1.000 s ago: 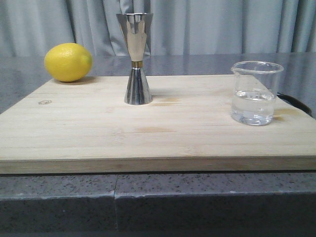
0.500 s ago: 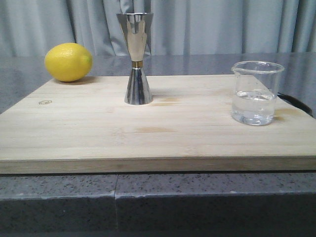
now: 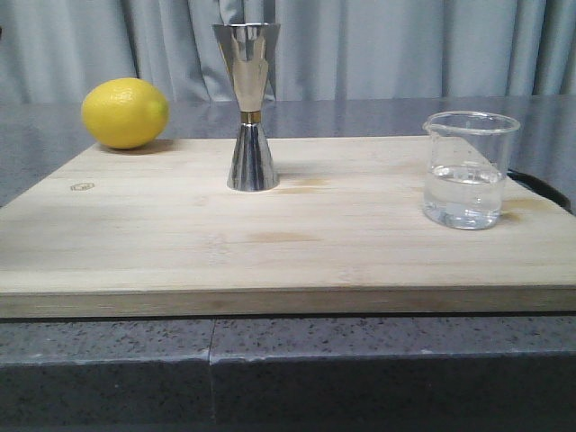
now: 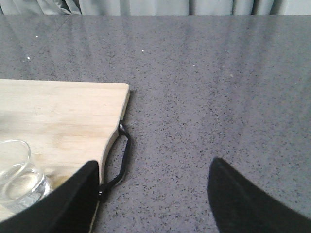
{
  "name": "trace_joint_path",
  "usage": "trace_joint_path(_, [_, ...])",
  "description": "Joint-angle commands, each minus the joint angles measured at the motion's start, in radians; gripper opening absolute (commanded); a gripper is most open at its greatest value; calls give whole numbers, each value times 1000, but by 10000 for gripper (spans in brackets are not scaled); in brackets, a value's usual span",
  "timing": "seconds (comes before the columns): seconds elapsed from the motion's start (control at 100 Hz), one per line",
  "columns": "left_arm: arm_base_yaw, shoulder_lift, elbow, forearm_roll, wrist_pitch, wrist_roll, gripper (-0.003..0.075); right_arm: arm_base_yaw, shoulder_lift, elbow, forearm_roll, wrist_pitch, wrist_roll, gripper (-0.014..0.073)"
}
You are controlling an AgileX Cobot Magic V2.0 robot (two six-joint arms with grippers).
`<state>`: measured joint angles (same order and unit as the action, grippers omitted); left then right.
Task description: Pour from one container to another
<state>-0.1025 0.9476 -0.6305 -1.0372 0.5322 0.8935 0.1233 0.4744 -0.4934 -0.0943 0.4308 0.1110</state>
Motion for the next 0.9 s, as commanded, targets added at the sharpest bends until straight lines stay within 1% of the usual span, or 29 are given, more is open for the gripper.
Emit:
trace_joint_path(0.0, [-8, 31, -35, -164, -48, 132, 663, 10, 35, 9, -15, -126, -7, 437])
trace_joint_path(0.06, [-8, 62, -35, -228, -48, 307, 659, 23, 50, 48, 1, -178, -7, 437])
trace_joint_path(0.12, [-8, 101, -28, -337, -36, 449, 659, 45, 67, 87, 29, -231, -7, 437])
trace_joint_path(0.25, [-8, 191, -28, -551, 79, 729, 659, 102, 93, 138, 45, -330, -7, 437])
trace_joint_path(0.35, [-8, 272, -28, -670, 190, 882, 659, 134, 114, 155, 45, -375, -7, 437])
trace_joint_path(0.46, [-8, 360, -28, -743, 316, 1028, 659, 152, 140, 164, 44, -385, -7, 437])
trace_joint_path(0.56, [-8, 457, -28, -810, 442, 1128, 659, 154, 164, 170, 44, -394, -7, 437])
trace_joint_path(0.6, [-8, 489, -30, -812, 481, 1162, 659, 154, 172, 170, 44, -400, -7, 437])
trace_joint_path(0.76, [-8, 614, -55, -812, 620, 1226, 659, 161, 194, 170, 44, -420, -7, 437])
trace_joint_path(0.89, [-8, 679, -93, -812, 715, 1280, 659, 194, 218, 170, 41, -444, -7, 437])
